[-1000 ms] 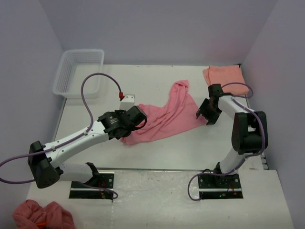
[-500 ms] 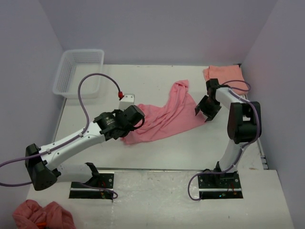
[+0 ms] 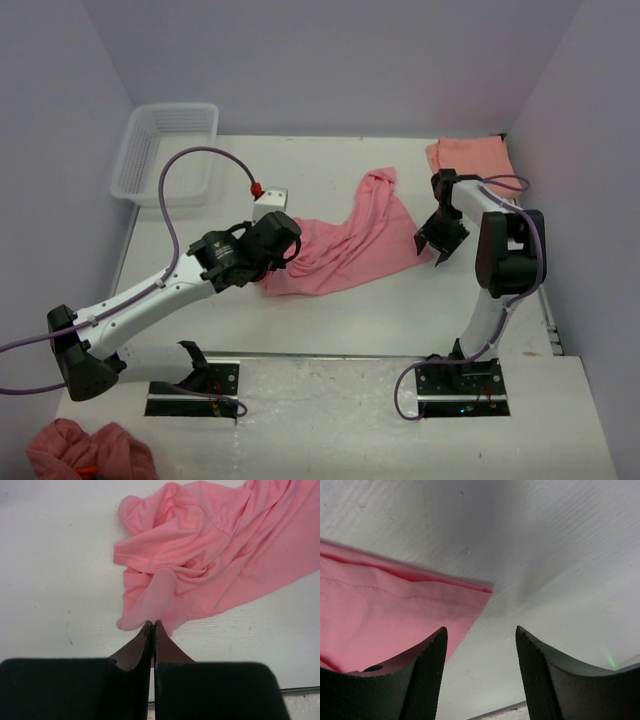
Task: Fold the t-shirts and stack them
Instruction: Flatten out the tshirt
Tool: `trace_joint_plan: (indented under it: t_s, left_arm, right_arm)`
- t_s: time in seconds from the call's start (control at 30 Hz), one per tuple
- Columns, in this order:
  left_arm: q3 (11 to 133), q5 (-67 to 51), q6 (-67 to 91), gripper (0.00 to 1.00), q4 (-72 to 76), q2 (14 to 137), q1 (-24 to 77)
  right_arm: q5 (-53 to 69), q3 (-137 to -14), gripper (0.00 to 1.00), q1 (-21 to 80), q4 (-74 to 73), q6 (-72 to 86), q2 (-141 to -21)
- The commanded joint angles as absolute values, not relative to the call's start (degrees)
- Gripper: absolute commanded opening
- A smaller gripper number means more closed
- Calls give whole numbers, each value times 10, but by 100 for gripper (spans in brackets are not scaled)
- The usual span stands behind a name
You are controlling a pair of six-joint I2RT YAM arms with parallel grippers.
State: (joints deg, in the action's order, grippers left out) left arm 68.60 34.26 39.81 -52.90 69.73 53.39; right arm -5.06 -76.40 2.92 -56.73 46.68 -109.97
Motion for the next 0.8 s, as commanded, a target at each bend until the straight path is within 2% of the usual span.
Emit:
trace_joint_plan:
  t_s: [0.0, 0.07, 0.13, 0.17, 0.2, 0.27, 0.33, 0.47, 0.63, 0.77]
  left_arm:
    - [699, 318, 374, 0, -494, 683, 533]
    - [698, 318, 374, 0, -494, 677, 533]
    - [695, 318, 369, 0, -494, 663, 533]
    - [694, 318, 367, 0, -492, 651, 533]
    - [693, 320, 363, 0, -491, 647, 533]
    - [692, 320, 361, 0, -492, 636, 533]
    - [688, 317, 356, 0, -488, 630, 533]
    - [682, 308, 347, 0, -473, 625, 533]
    - [674, 294, 340, 0, -461, 630, 533]
    - [664, 288, 338, 0, -454, 632, 533]
  right_arm:
    - [-68, -780, 57, 25, -596, 490, -1099]
    - [-58, -795, 57, 25, -602, 490, -1112]
    - [-52, -804, 49, 25, -603, 496, -1117]
    - [-53, -808, 43, 25, -599, 498, -1117]
    - [-50, -806, 22, 25, -591, 504, -1116]
    - [-41, -804, 16, 25, -582, 507, -1114]
    - [-40, -804, 0, 27, -573, 514, -1114]
    - [-49, -808, 0, 34, -570, 508, -1114]
    - [-173, -797, 0, 96, -576, 490, -1087]
    - [-159, -769, 0, 124, -508, 431, -1050]
